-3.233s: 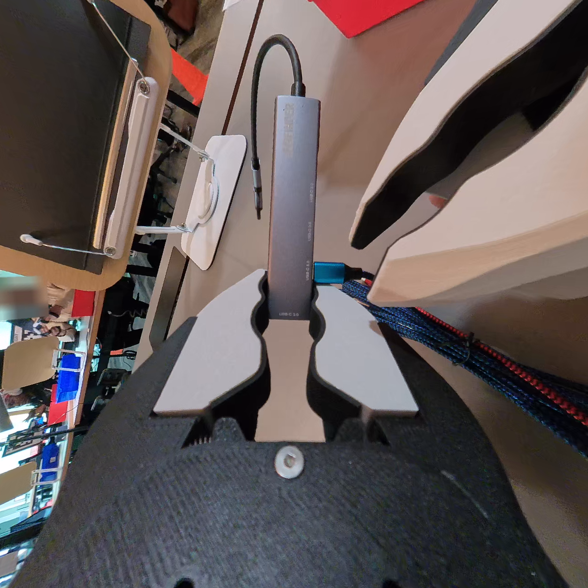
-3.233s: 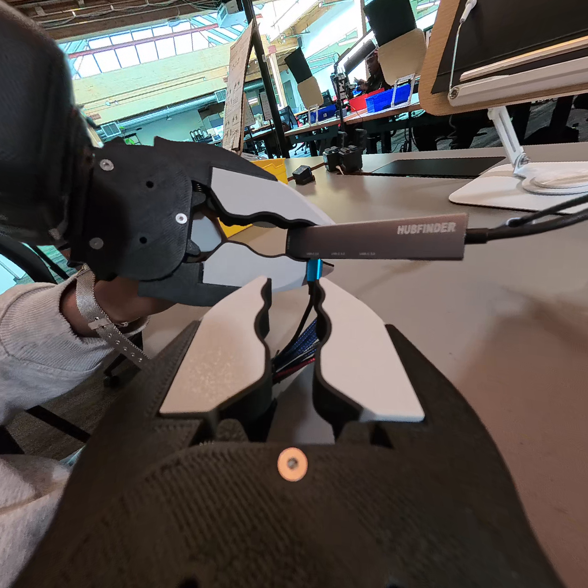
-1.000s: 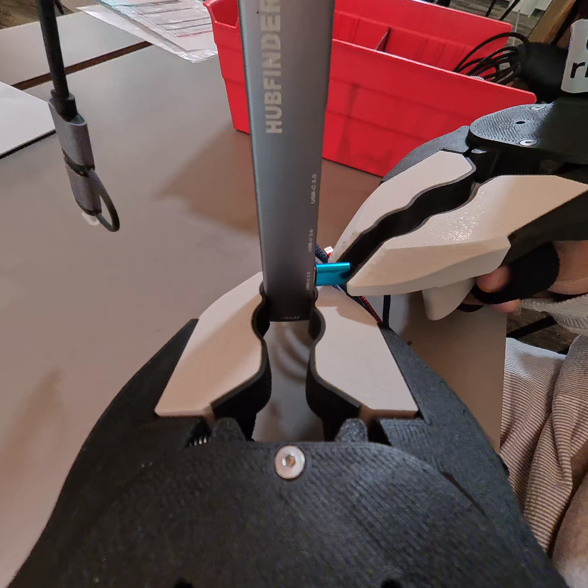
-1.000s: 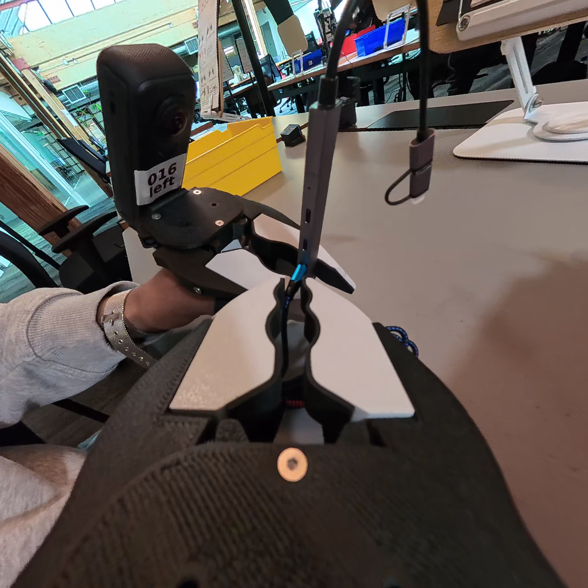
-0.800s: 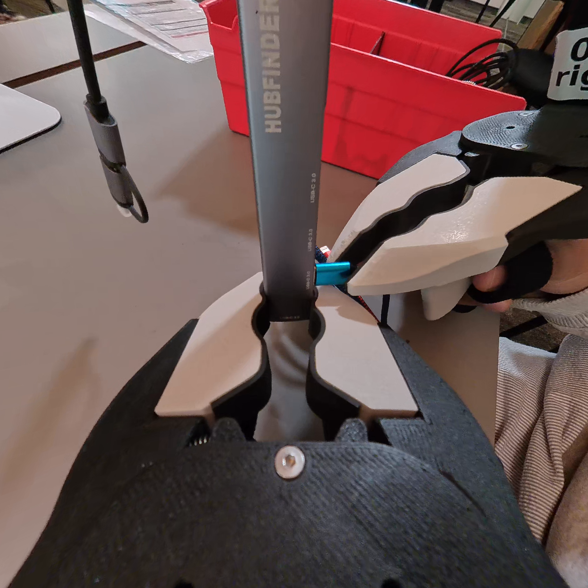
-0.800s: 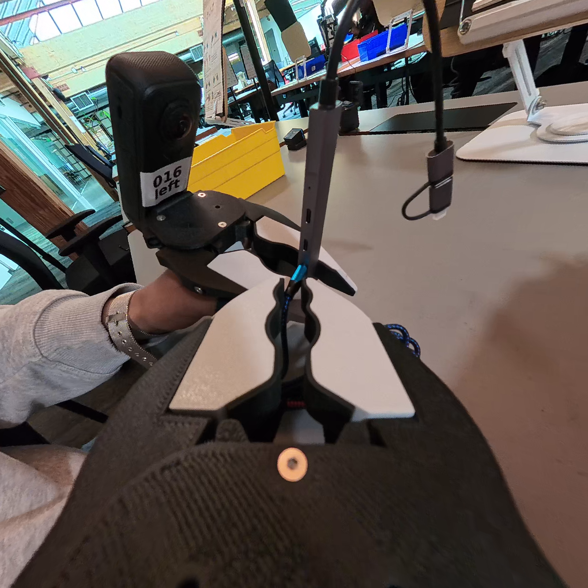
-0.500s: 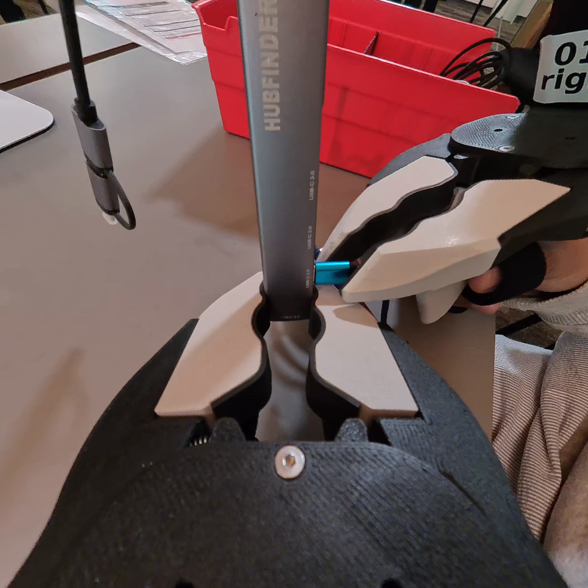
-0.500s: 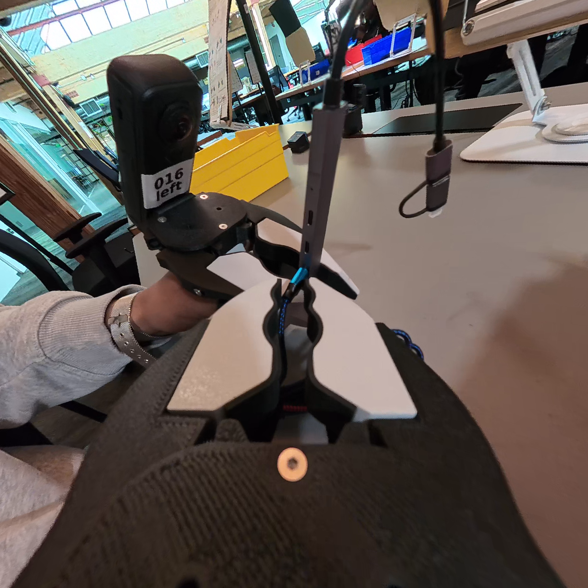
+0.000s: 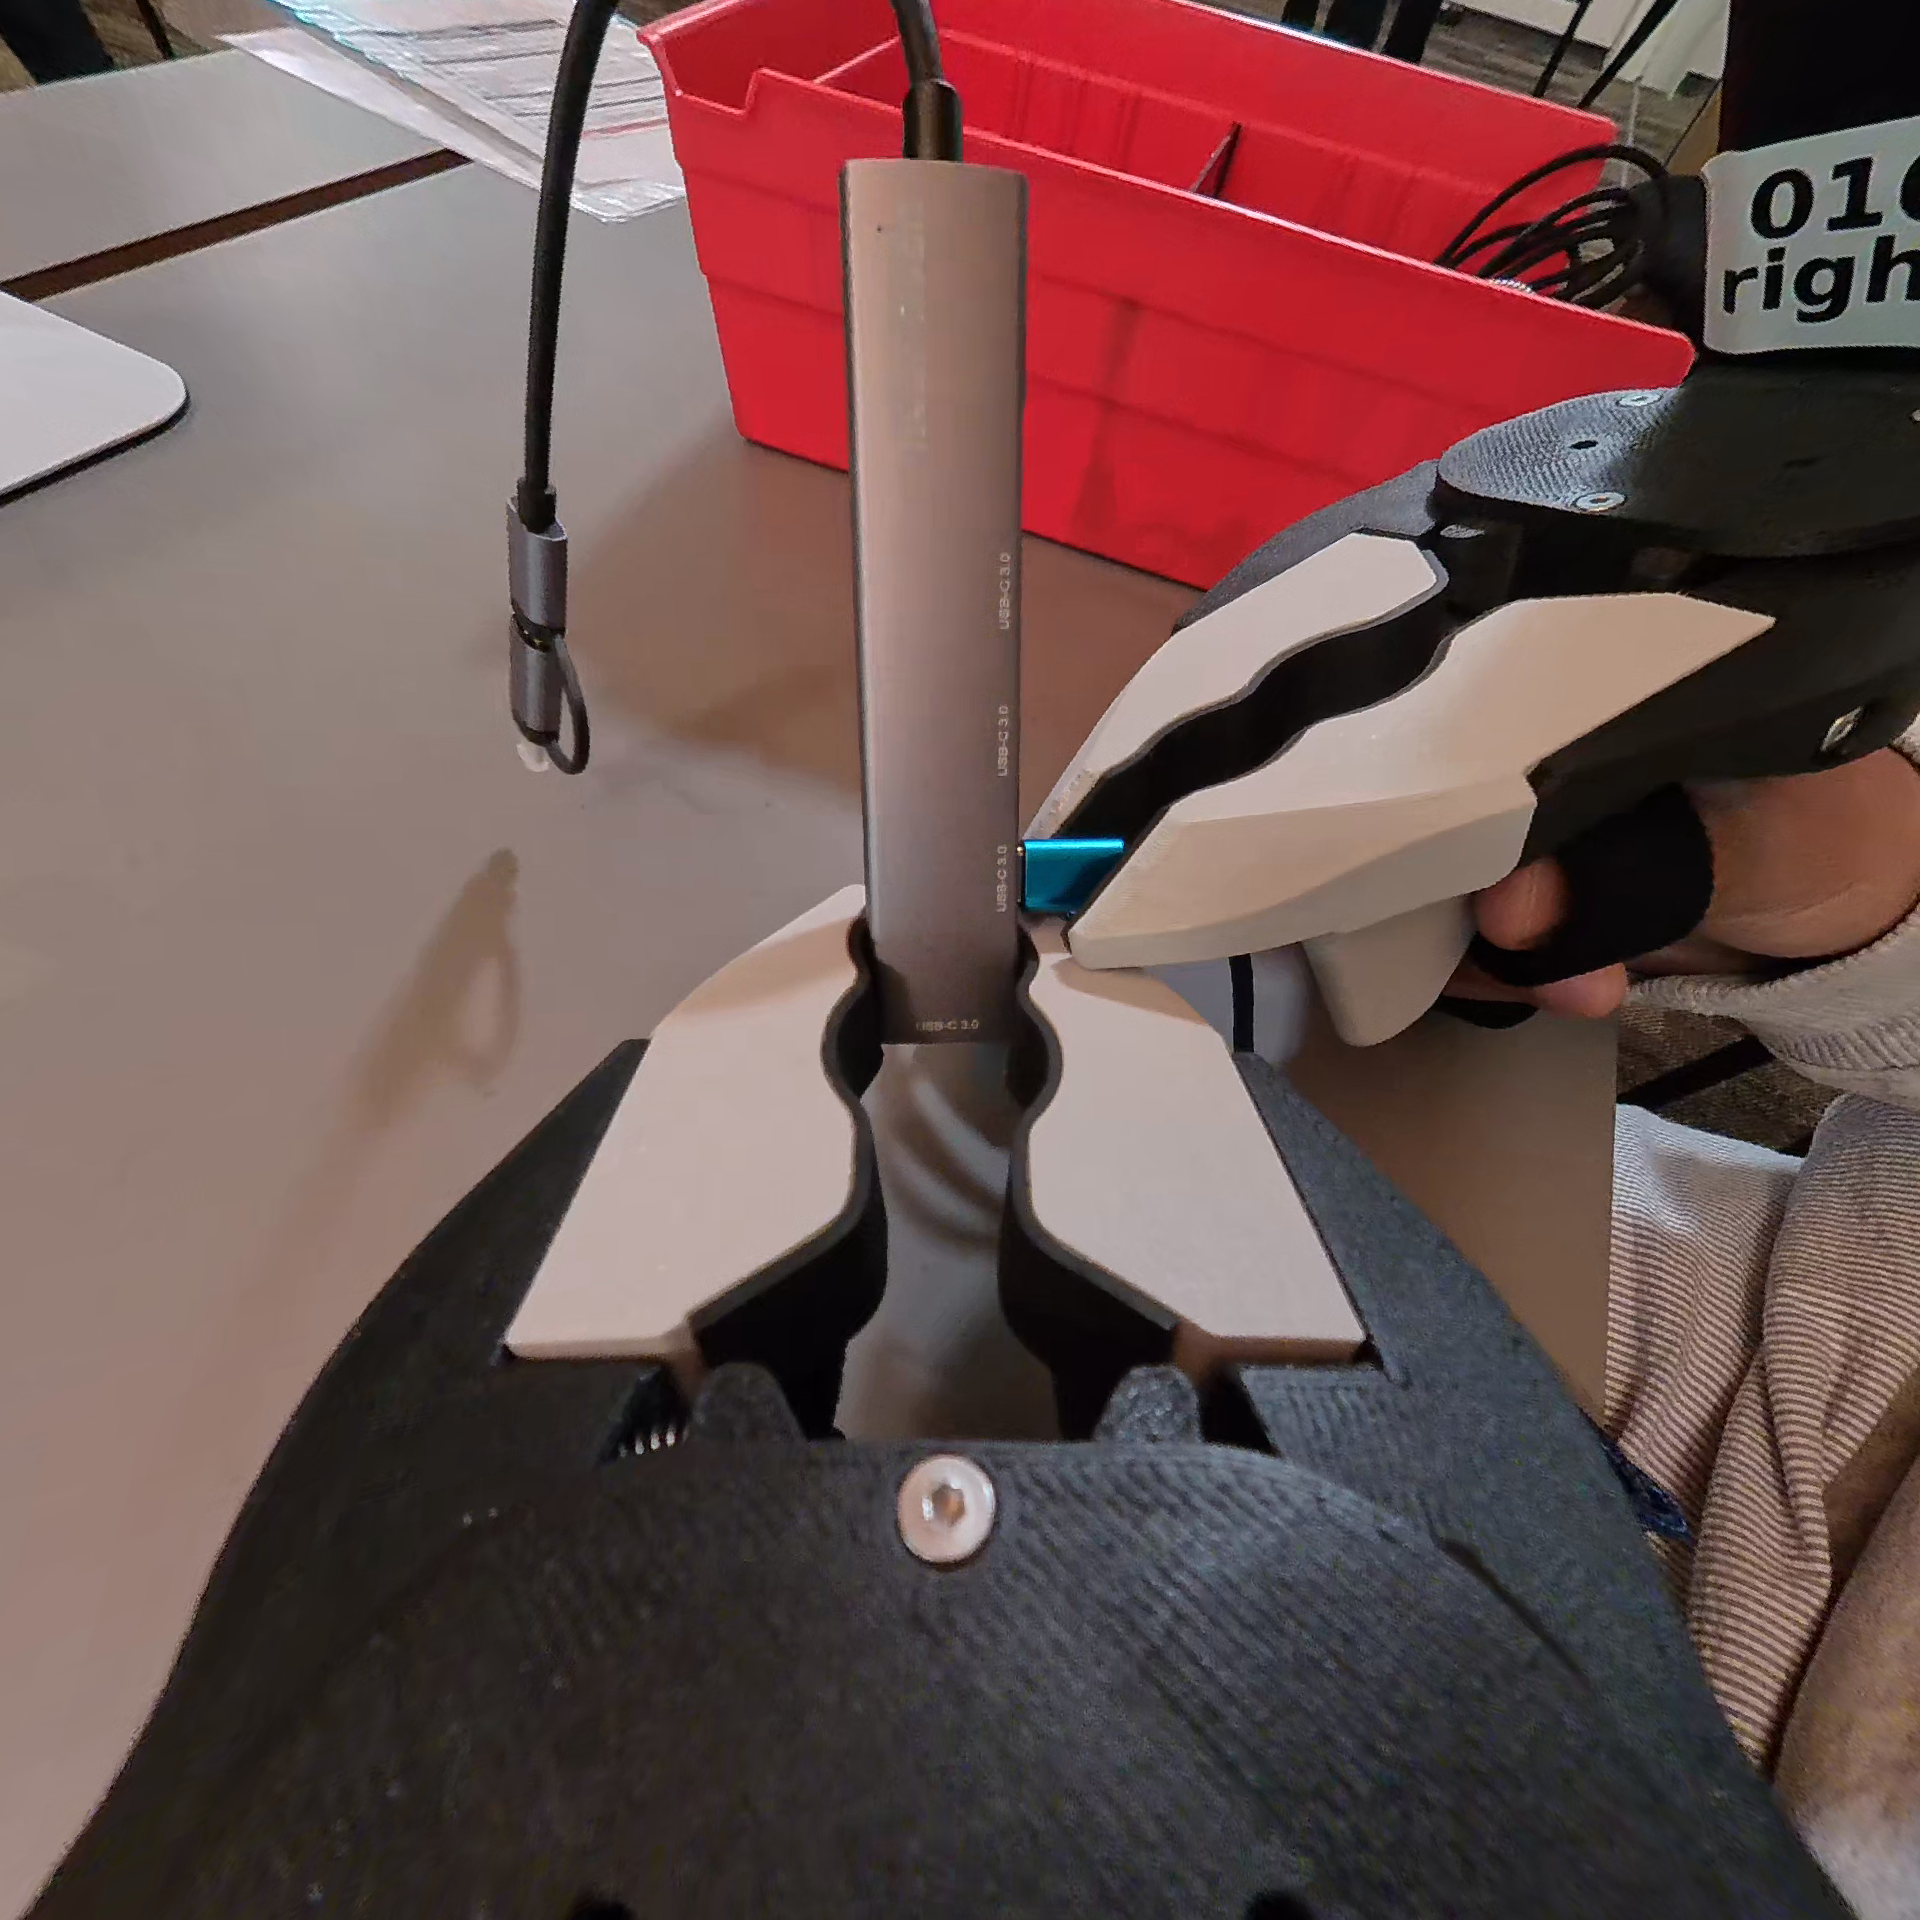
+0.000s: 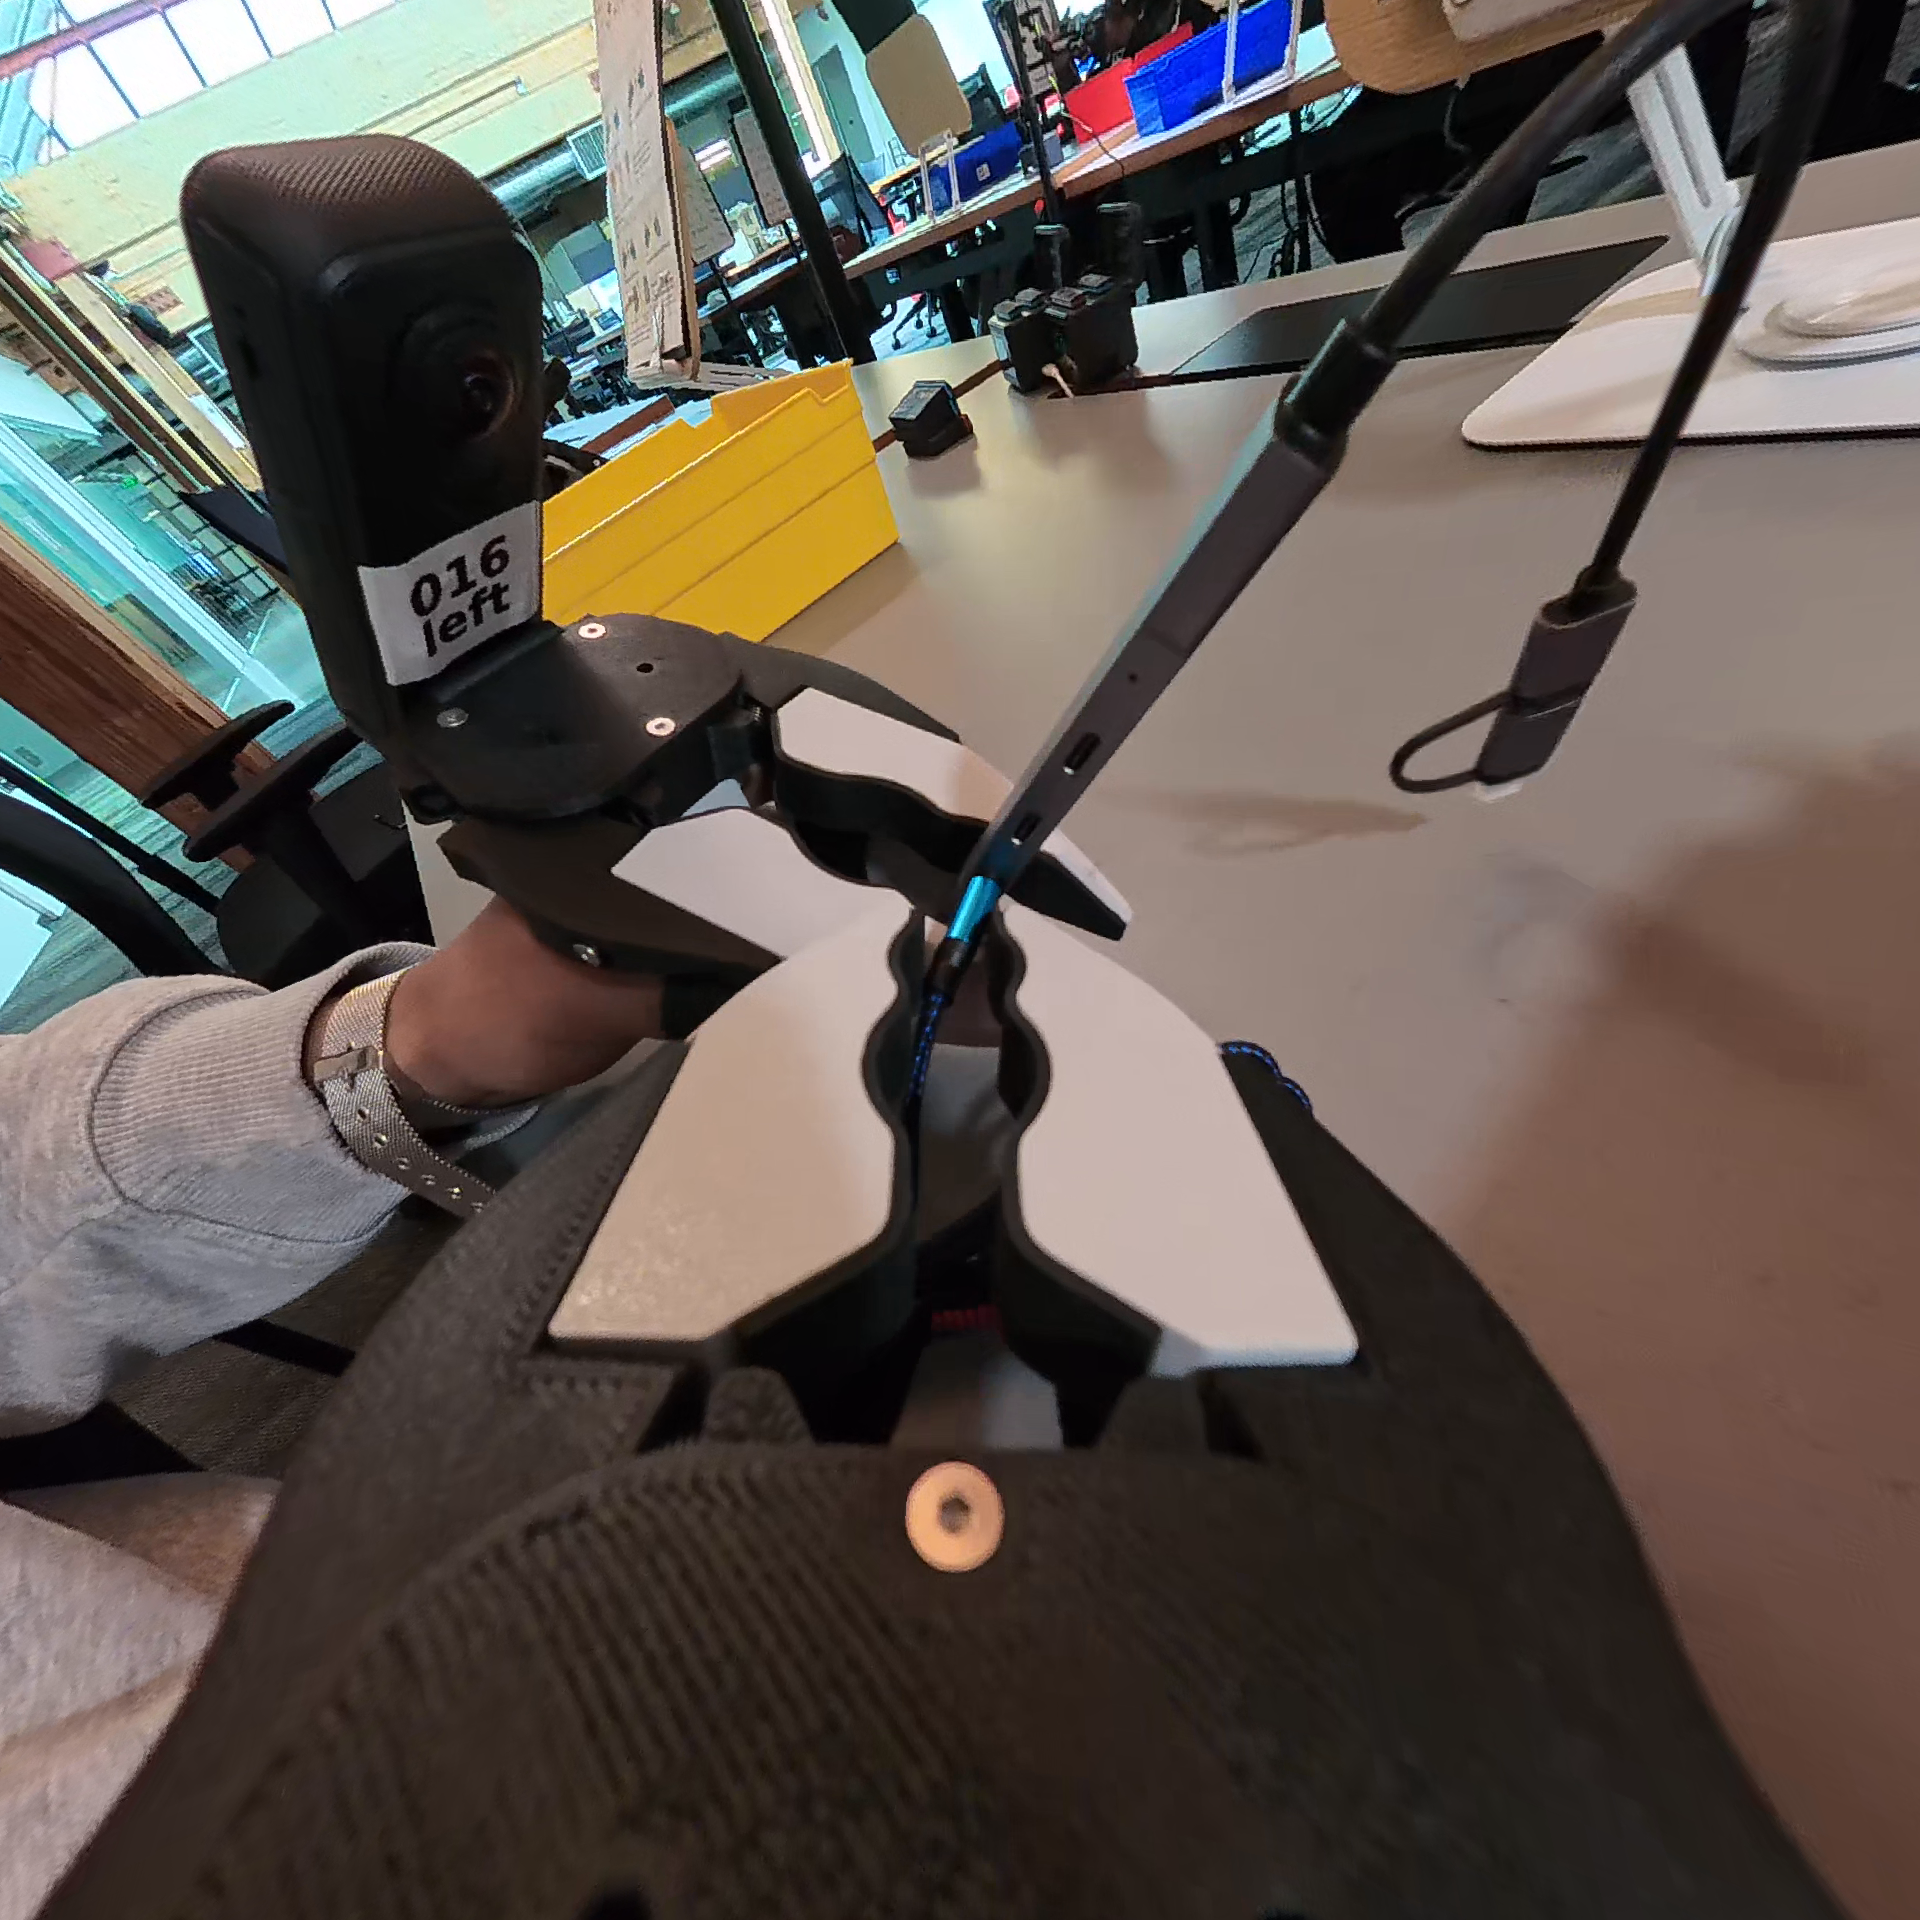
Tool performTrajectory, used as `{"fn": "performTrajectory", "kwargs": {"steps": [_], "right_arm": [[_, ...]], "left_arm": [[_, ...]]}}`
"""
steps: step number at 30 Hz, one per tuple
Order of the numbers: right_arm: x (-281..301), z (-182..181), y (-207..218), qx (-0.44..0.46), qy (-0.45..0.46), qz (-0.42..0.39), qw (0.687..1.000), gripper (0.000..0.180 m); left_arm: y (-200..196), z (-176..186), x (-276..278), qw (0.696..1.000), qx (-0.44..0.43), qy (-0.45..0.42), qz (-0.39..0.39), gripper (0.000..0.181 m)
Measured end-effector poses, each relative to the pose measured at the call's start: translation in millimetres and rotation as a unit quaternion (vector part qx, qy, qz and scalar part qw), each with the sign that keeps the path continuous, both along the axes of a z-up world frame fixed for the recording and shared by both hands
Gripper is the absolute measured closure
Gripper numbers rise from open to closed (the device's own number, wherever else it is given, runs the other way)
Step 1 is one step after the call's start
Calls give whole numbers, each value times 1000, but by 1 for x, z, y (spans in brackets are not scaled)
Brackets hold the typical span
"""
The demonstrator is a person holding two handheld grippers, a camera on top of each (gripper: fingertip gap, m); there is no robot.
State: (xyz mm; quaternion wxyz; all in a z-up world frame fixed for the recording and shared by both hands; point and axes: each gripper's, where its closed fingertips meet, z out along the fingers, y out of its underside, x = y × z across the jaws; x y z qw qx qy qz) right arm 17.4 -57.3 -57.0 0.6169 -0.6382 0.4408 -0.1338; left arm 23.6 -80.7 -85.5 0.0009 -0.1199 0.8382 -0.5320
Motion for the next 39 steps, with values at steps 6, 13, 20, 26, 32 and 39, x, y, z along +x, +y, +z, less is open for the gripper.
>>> {"fn": "performTrajectory", "kwargs": {"steps": [6,13,20,26,32,39], "right_arm": [[0,0,0,3,1,-1,1000,168],[1,0,0,0,-1,-3,1000,169],[1,0,0,1,-1,-3,1000,169],[1,2,0,7,-3,-1,1000,168],[0,3,-1,3,-2,-2,1000,168],[2,-1,-2,7,29,-8,1000,171]], "left_arm": [[0,0,0,1000,0,1,0,160],[1,1,-1,1000,-7,11,-1,160],[1,1,-1,1000,-9,14,-2,158],[2,3,-1,1000,-17,18,-1,158],[1,4,-2,1000,-18,9,-3,159],[2,2,3,1000,3,-18,16,159]]}}
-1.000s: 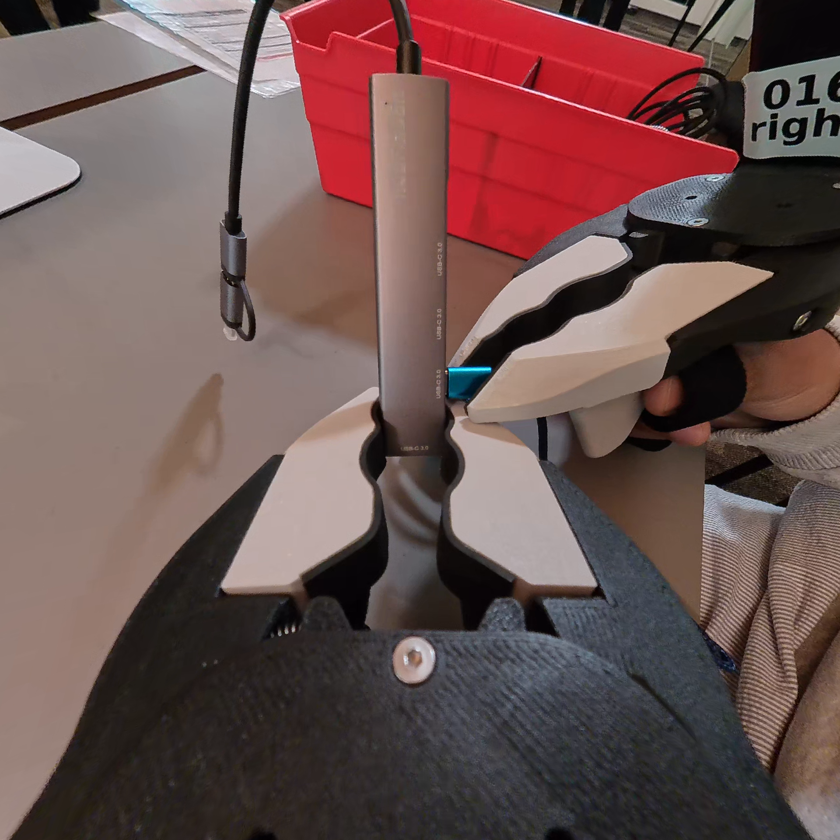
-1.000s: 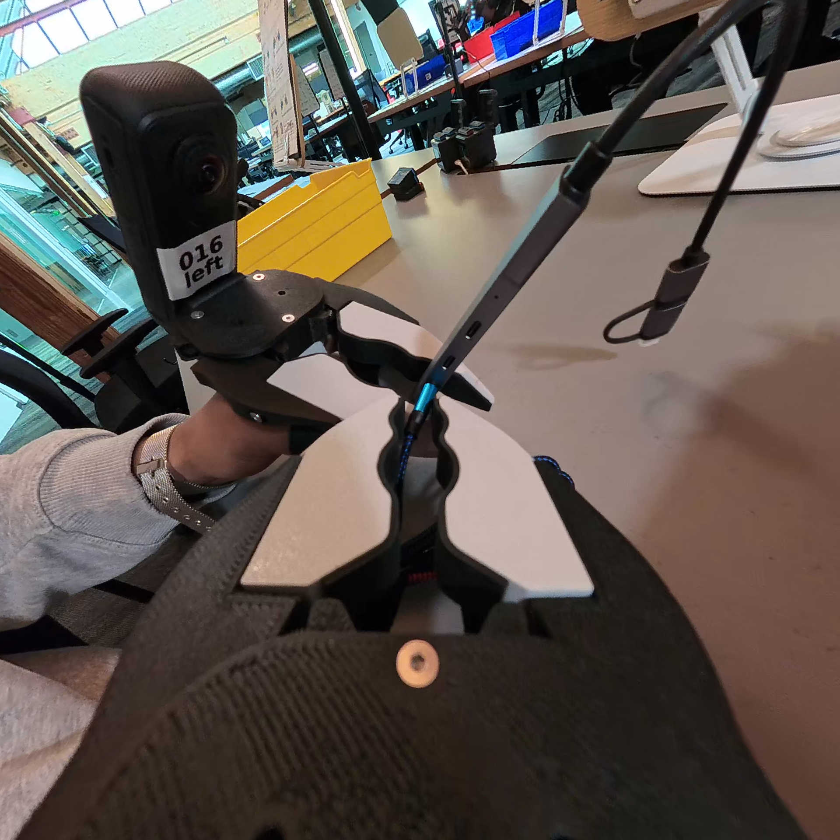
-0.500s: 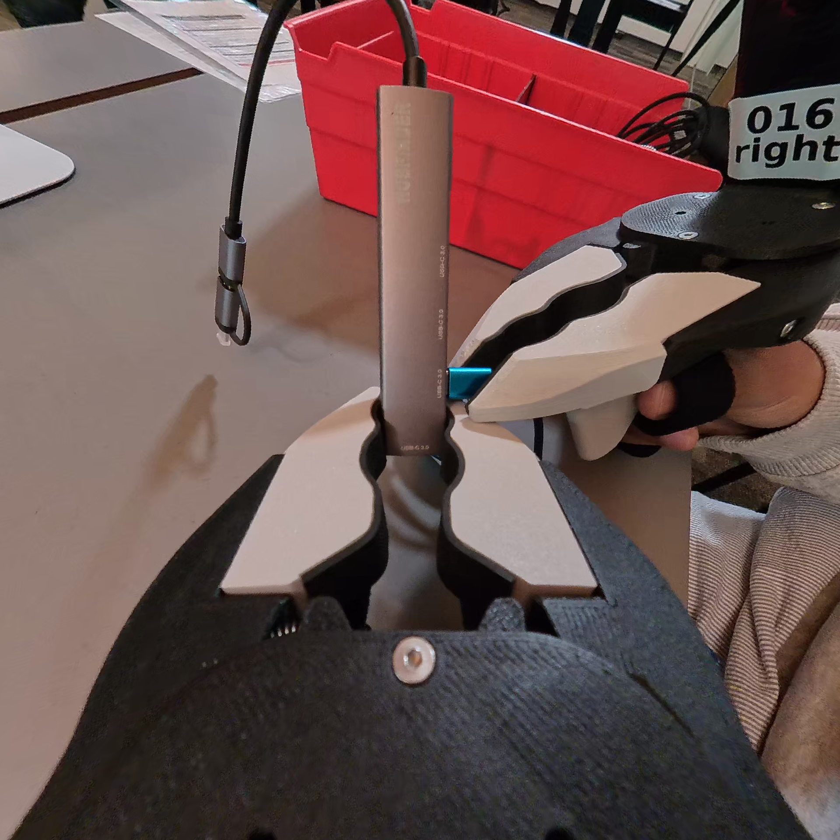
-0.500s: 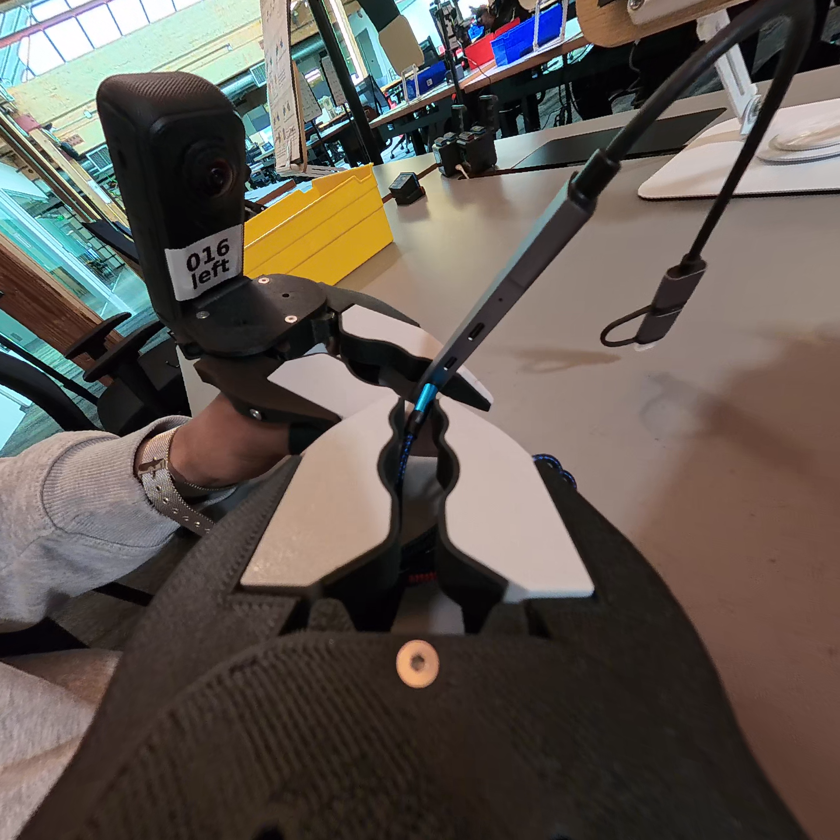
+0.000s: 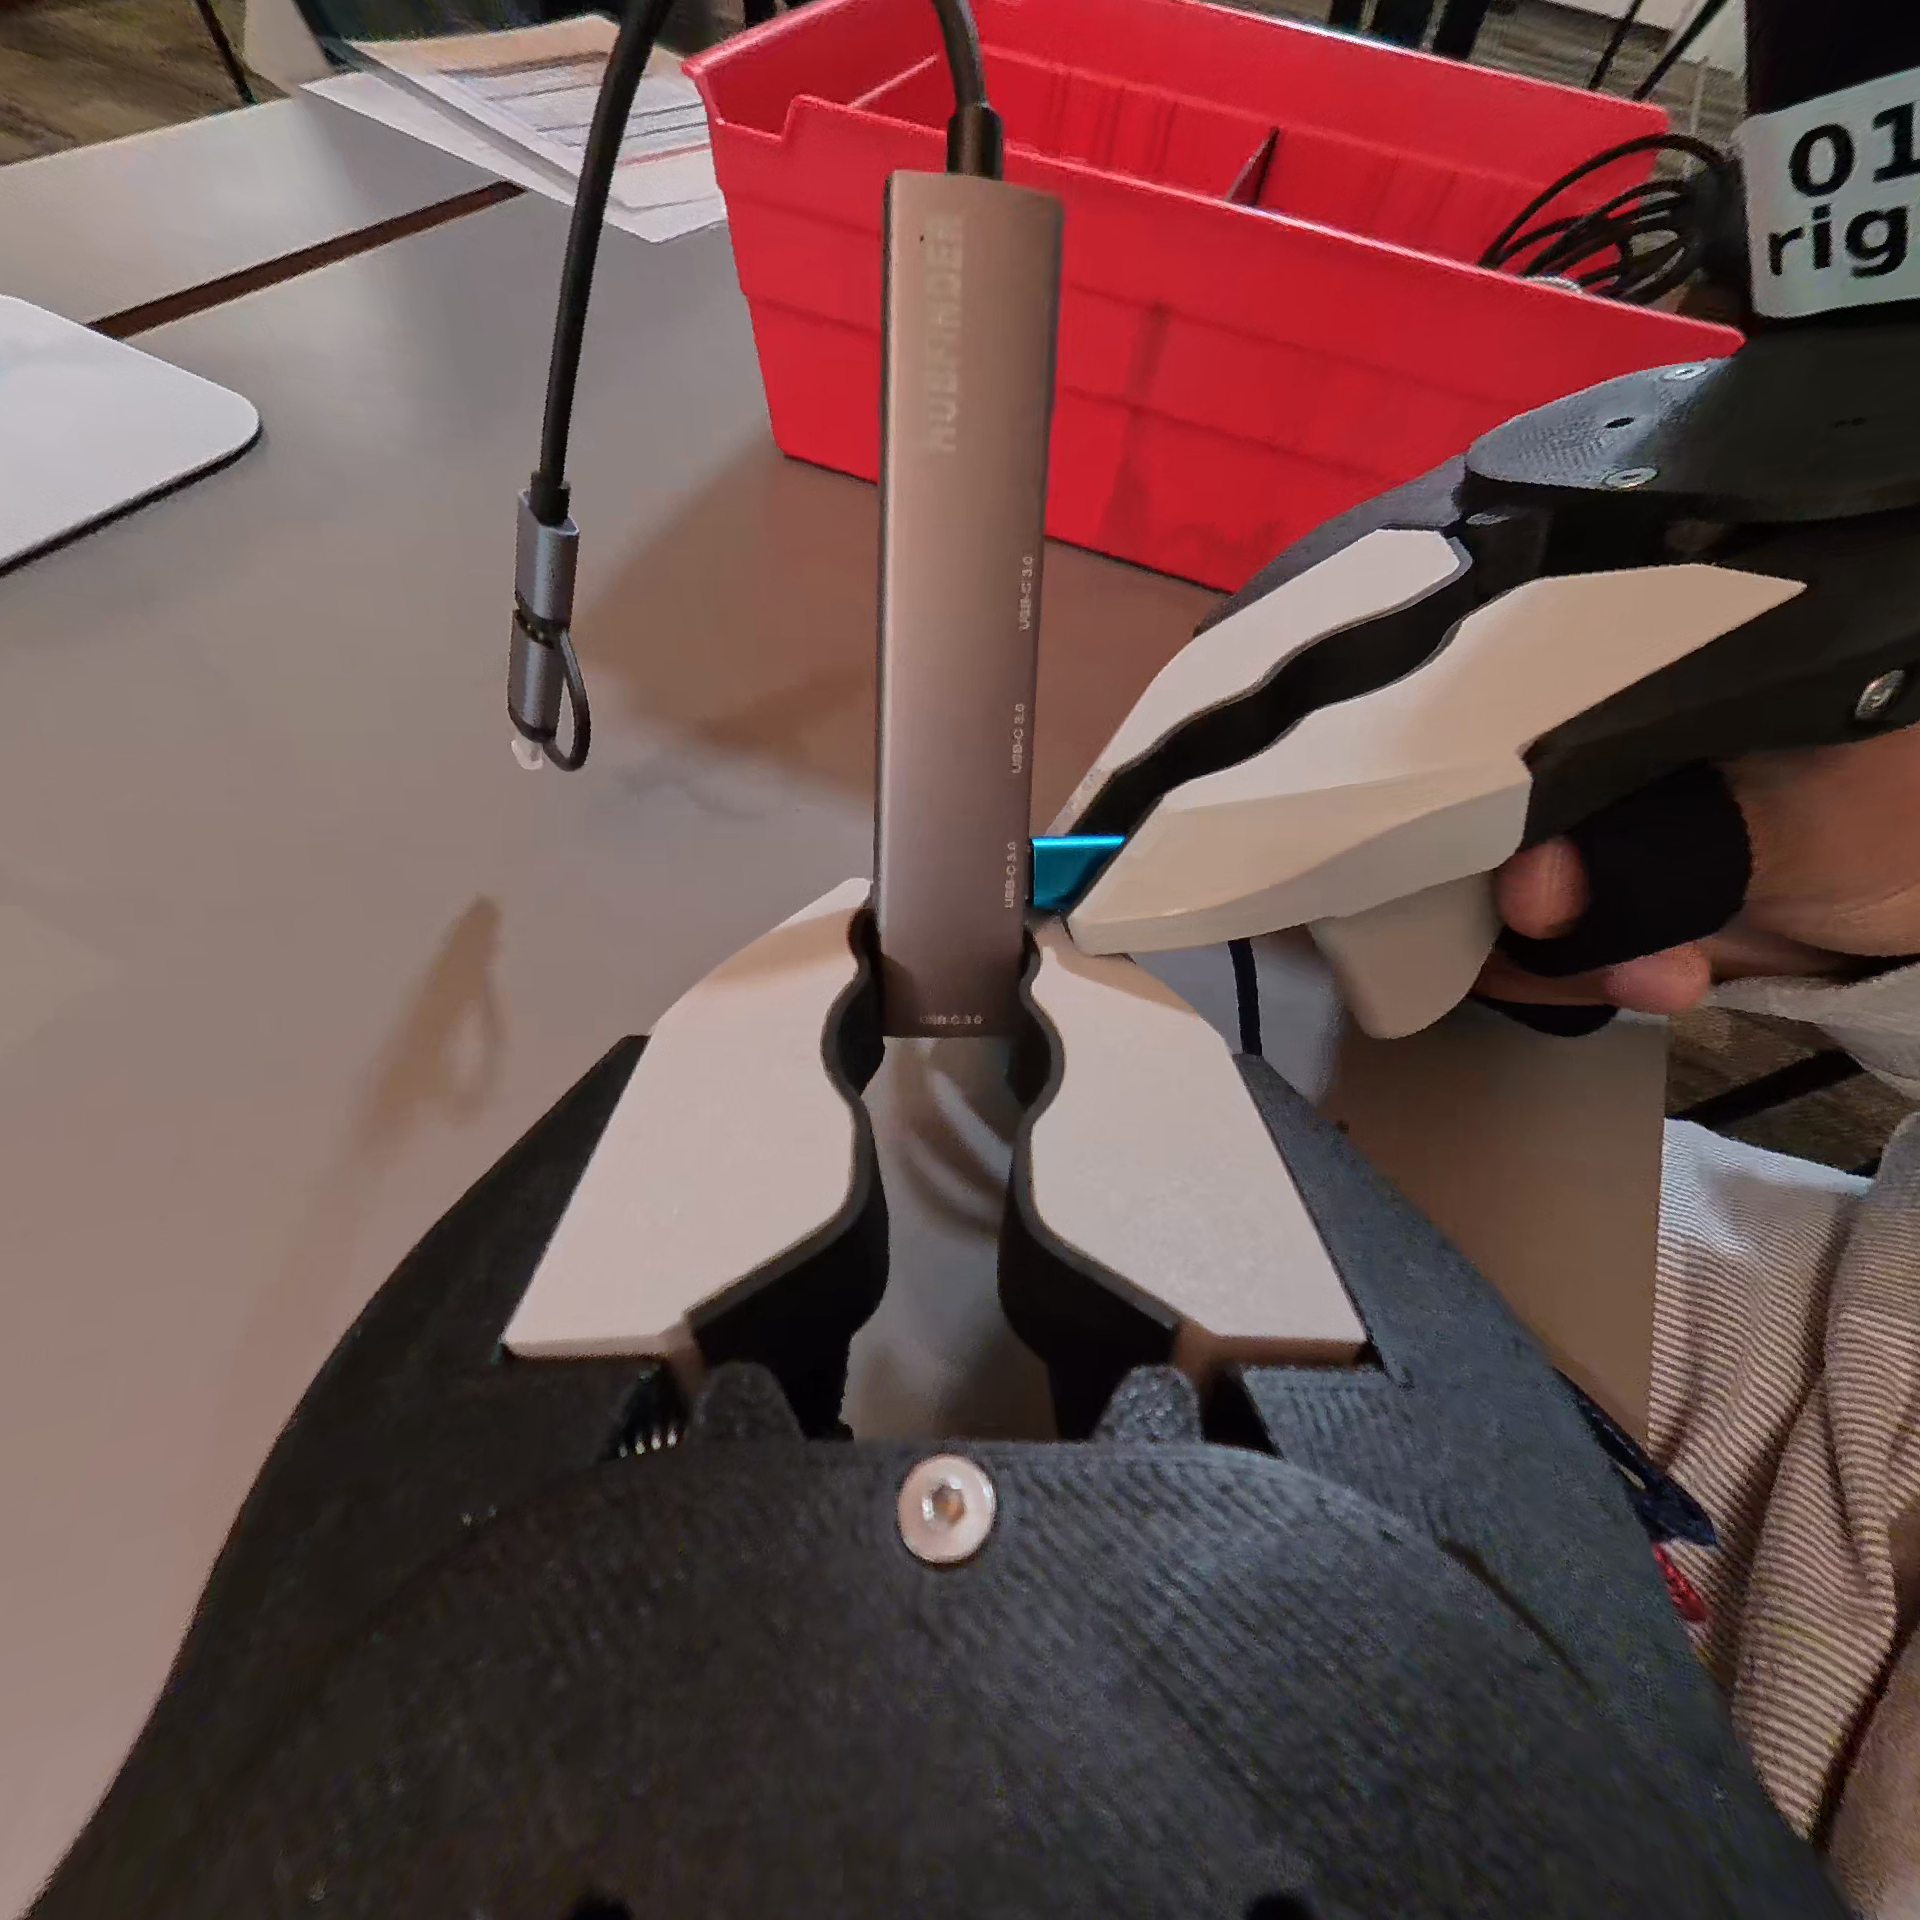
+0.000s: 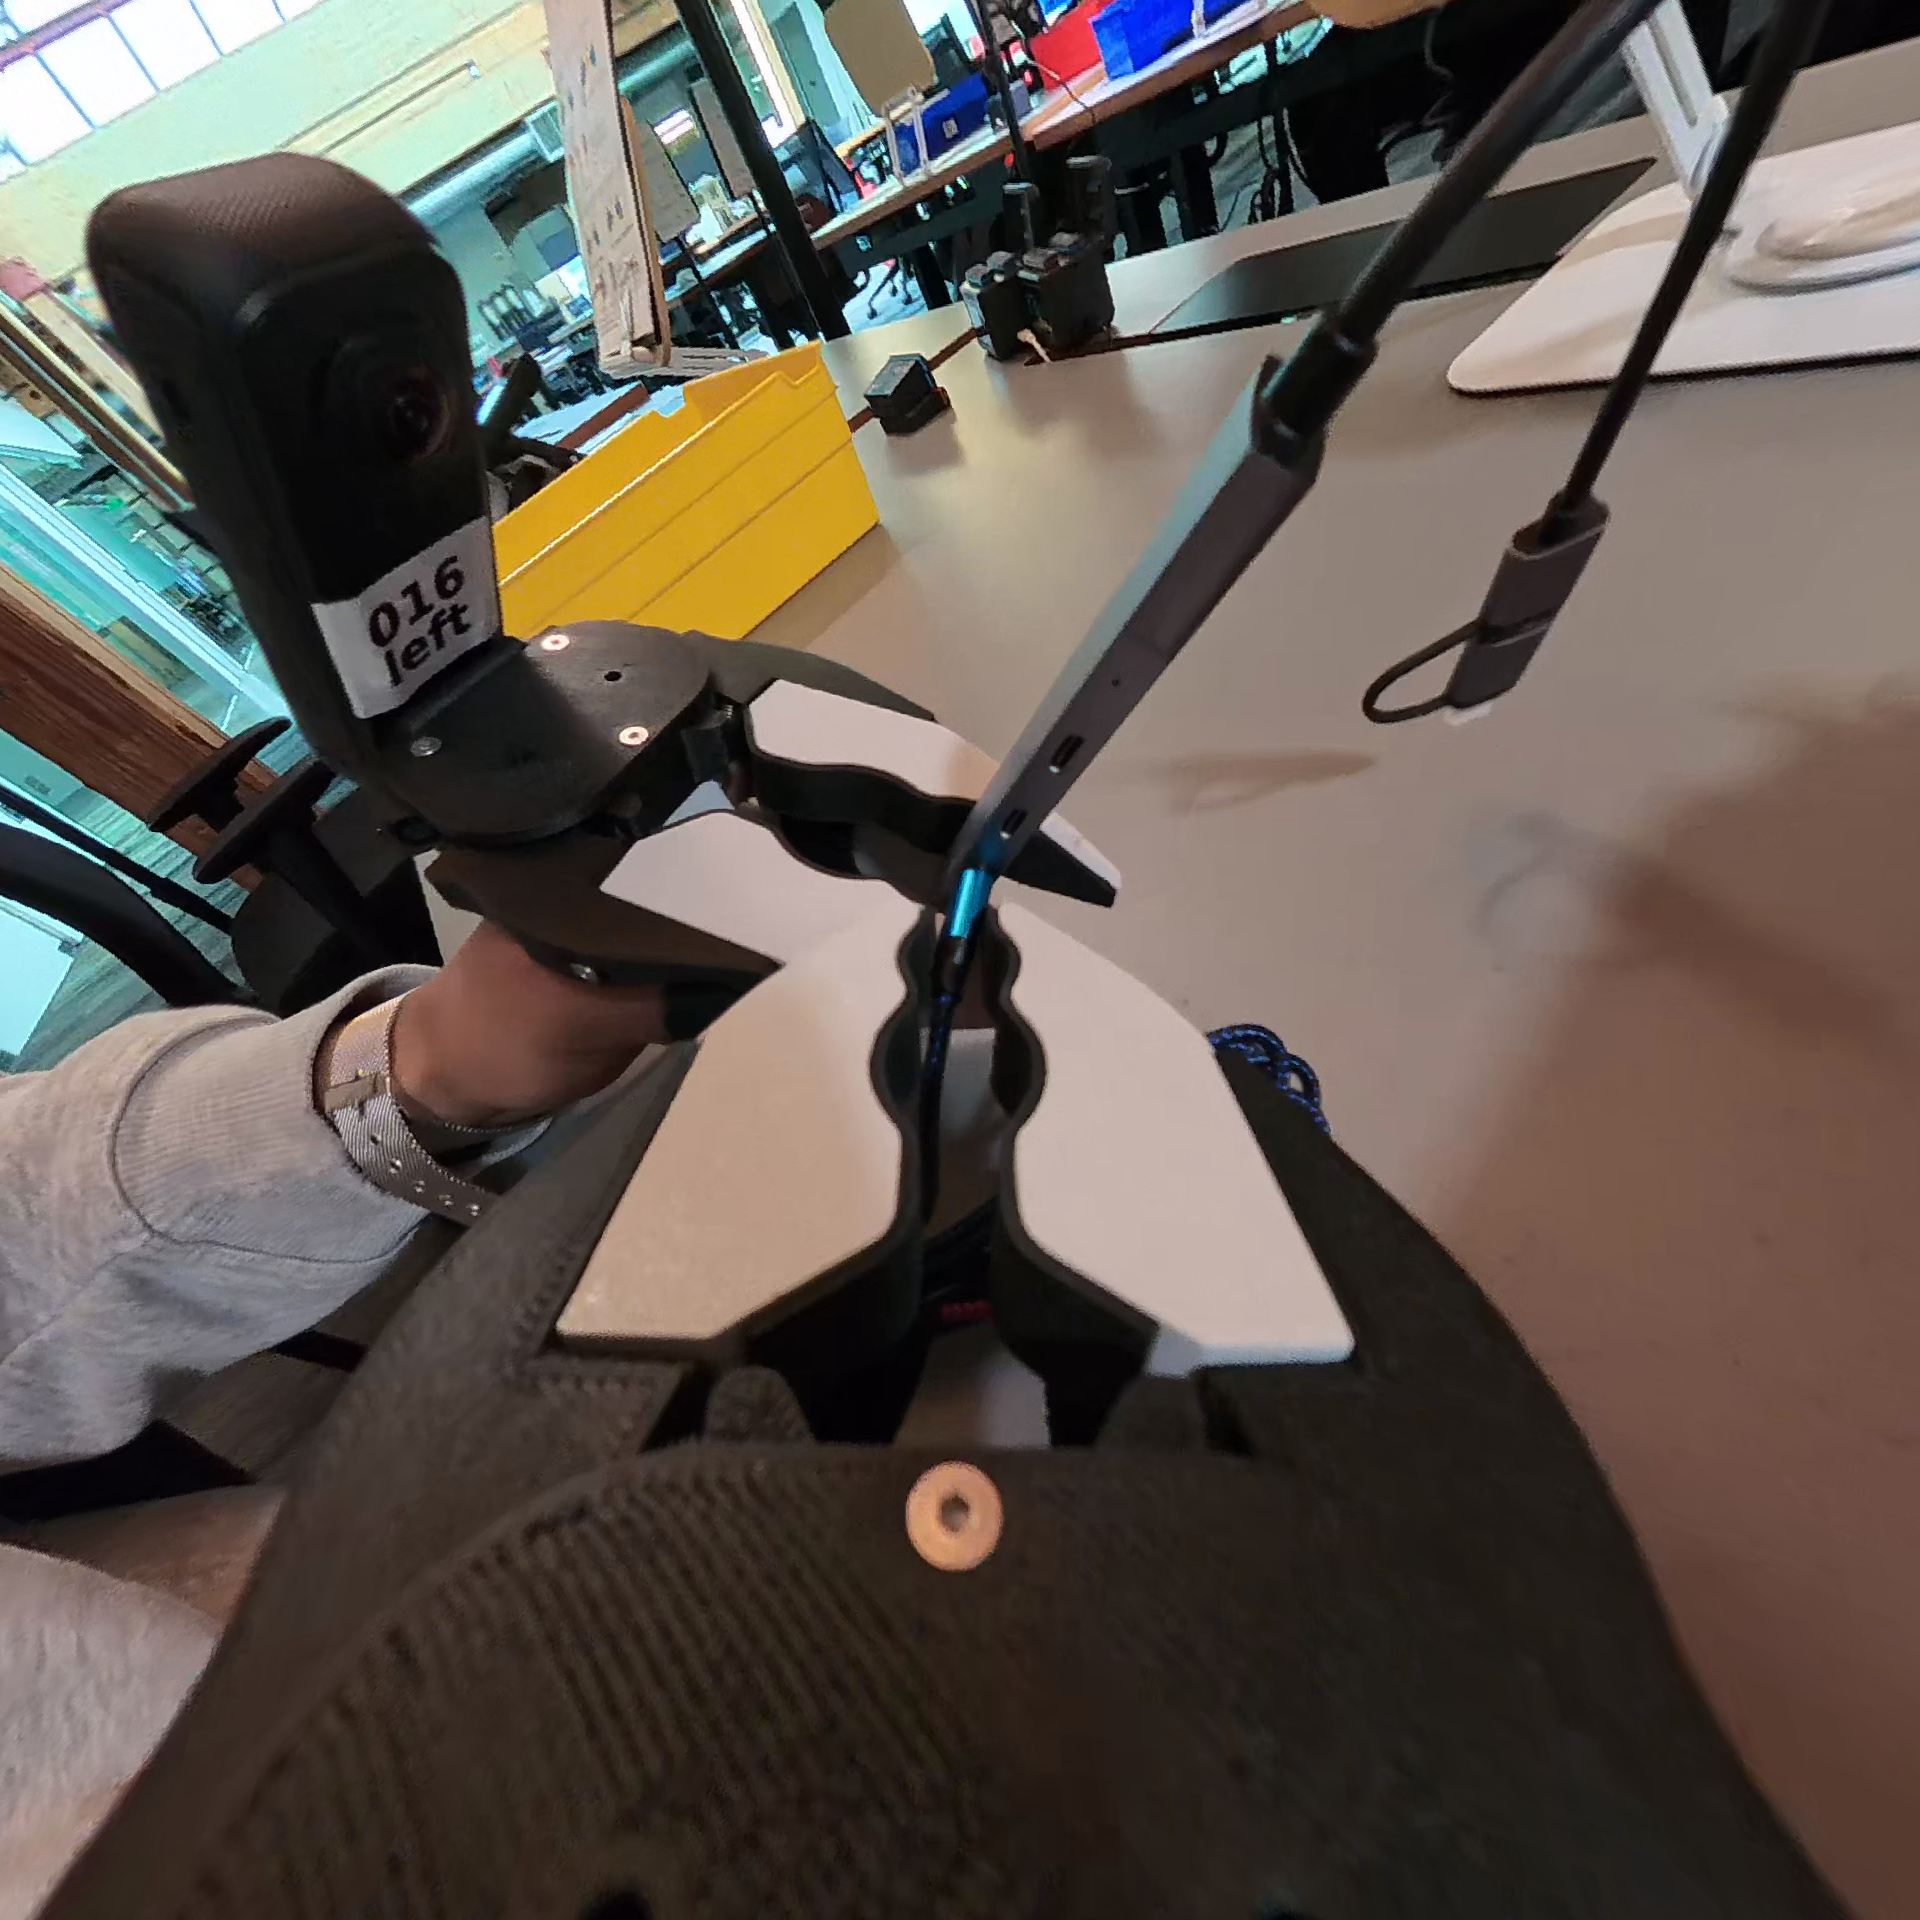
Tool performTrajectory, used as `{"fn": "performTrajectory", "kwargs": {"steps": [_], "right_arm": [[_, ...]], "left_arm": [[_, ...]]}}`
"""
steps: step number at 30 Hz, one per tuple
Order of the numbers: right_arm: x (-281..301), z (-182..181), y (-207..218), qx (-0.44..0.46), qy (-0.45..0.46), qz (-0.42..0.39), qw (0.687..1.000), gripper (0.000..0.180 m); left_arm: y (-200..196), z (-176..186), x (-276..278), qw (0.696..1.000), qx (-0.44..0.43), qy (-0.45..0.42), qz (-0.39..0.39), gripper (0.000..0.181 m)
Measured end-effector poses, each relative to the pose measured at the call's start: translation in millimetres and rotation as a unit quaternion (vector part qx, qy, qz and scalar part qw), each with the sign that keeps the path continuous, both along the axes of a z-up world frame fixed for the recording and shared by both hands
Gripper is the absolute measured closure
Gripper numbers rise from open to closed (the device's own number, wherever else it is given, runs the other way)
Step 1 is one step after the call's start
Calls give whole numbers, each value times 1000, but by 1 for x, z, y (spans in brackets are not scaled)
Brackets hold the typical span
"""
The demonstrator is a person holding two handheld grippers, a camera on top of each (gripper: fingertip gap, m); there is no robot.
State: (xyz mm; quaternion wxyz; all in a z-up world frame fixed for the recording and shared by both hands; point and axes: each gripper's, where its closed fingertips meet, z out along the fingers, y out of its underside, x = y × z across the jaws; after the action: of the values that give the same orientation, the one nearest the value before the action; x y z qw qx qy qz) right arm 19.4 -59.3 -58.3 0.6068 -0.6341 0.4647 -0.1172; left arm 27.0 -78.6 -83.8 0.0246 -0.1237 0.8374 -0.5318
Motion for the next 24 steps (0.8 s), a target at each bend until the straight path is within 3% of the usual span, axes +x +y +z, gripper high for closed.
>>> {"fn": "performTrajectory", "kwargs": {"steps": [9,11,12,13,16,20,24], "right_arm": [[0,12,0,-80,-30,-26,996,173],[-11,23,6,-54,-42,-1,998,173],[-21,31,11,-37,-47,5,998,173],[-28,39,13,-47,-66,-3,997,173],[-33,46,24,-137,-133,-6,982,173],[-33,48,37,-86,-121,20,989,173],[-34,100,3,-6,-147,-25,989,173]], "left_arm": [[-2,10,2,999,-26,28,25,157],[33,11,55,988,-38,20,145,157],[61,11,83,978,-70,93,175,158],[84,19,99,966,-109,152,179,158],[116,46,109,964,-137,108,198,159],[108,52,104,972,-120,84,186,160],[101,59,96,974,-125,88,170,160]]}}
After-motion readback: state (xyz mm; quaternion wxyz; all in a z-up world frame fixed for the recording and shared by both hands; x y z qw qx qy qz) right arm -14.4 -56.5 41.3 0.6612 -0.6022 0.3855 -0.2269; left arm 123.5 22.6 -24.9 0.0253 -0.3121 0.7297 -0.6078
